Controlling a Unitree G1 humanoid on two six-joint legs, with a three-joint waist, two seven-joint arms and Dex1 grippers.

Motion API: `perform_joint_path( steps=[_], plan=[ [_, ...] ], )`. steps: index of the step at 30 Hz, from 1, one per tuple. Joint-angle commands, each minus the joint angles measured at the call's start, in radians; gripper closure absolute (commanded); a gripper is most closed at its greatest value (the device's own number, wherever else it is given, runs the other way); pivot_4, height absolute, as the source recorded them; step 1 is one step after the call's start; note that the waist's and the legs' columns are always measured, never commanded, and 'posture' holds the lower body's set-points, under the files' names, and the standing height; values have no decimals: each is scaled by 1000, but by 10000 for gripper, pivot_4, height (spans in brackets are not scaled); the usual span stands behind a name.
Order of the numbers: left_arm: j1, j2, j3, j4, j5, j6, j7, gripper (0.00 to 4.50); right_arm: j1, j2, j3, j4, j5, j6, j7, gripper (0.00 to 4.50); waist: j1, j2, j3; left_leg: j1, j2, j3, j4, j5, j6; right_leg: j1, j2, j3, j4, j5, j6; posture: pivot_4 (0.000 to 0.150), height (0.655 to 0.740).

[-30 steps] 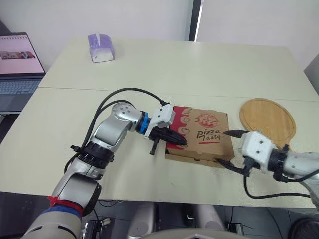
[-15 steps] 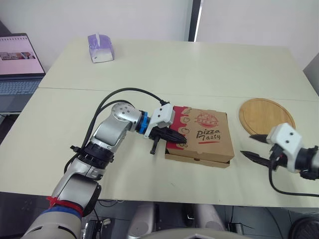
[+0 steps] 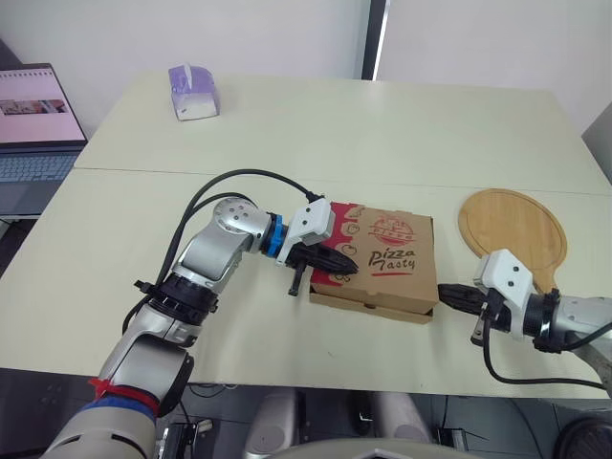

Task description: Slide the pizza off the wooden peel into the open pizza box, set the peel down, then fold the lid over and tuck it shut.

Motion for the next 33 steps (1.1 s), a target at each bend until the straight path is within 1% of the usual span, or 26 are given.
perform_joint_path(
  steps=[1, 4, 7, 10, 13, 17, 23, 28, 33],
  plan=[
    [2, -1, 16, -31, -4, -7, 5, 45000, 20, -43, -100, -8, -11, -23, 21, 44872, 1, 0, 0, 0, 0, 0, 0, 0, 0, 0, 0, 0, 0, 0, 0, 1500, 7251],
    [4, -2, 17, -30, -4, -8, 5, 45000, 15, -69, -168, 16, -1, -33, 45, 44872, 1, 0, 0, 0, 0, 0, 0, 0, 1, 0, 0, 0, 0, 0, 0, 1500, 7251],
    [4, -2, 17, -28, -3, -10, 6, 45000, -24, -61, -190, -14, 67, 5, 49, 44872, -1, 0, 0, 0, 0, 0, 0, 0, 1, 0, 0, 0, 0, 0, 0, 1500, 7251],
    [4, -3, 16, -27, -1, -12, 7, 45000, -59, -43, -130, -67, 96, 32, 25, 44872, -1, 0, 0, 1, 0, 0, 0, 0, 1, 0, 0, 0, 0, 0, 0, 1500, 7251],
    [10, 1, 15, -30, 2, -11, 8, 45000, -77, -24, -39, -94, 71, 35, -5, 44872, 0, 0, 0, 0, 0, 0, 0, 0, 1, 0, 0, 0, 0, 0, 0, 1500, 7251],
    [53, 34, 3, -37, 26, -8, 16, 45000, -61, -35, 108, -79, -44, -12, -24, 44872, -1, 0, 0, 0, 0, 0, 0, 0, 0, 0, 0, 0, 0, 0, 0, 1500, 7251],
    [107, 62, -7, -32, 73, -46, 37, 45000, -60, -41, 176, -33, -141, -74, -32, 44872, 0, -1, -1, 1, 0, 0, 0, 0, 0, 1, 0, 0, 0, 0, 0, 1500, 7251],
    [147, 68, 47, -104, 46, -40, 94, 45000, -39, -28, 171, -28, -164, -128, -35, 44872, 0, -1, -2, 6, 0, 0, -1, -1, 1, 5, 0, 0, 0, 0, 0, 1500, 7251],
    [169, 67, 191, -206, -28, 69, 232, 45000, -23, 17, 3, -15, -86, -118, -54, 44872, 1, -1, -2, 6, 0, 0, 0, -1, 1, 5, 0, 1, 0, 0, 0, 1500, 7251]
  ],
)
